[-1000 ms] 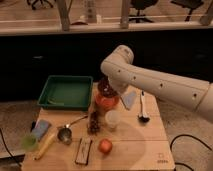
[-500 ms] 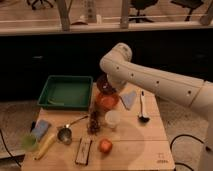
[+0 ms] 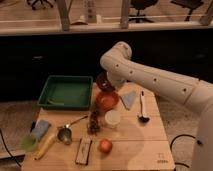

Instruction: Stack bowls into tray

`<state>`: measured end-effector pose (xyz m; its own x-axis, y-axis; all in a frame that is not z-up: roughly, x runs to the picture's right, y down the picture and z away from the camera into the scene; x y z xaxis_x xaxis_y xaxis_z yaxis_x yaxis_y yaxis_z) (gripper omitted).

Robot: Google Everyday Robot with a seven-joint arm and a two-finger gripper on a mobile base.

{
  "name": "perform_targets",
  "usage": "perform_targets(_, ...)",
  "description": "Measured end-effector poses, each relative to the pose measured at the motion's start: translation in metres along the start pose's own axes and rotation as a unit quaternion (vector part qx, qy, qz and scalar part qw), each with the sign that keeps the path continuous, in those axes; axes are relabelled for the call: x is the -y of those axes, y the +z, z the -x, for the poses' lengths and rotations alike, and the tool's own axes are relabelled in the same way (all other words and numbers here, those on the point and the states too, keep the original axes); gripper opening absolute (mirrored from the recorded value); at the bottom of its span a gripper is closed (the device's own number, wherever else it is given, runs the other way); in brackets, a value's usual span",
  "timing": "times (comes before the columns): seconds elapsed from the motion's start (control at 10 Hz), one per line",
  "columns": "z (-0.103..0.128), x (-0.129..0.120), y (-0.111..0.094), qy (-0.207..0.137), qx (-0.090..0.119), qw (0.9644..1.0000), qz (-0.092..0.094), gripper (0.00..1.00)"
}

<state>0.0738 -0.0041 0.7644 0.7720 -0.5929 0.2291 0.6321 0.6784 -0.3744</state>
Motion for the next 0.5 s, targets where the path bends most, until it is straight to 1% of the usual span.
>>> perform_targets(0.3,-0.0058,0.0071,0.0059,0.010,0.007,0.9999,-0.005,0.02)
perform_targets(0.5,-0.0104,0.0053,0.0109,0.018,0.012,0.9997,-0.007,0.02)
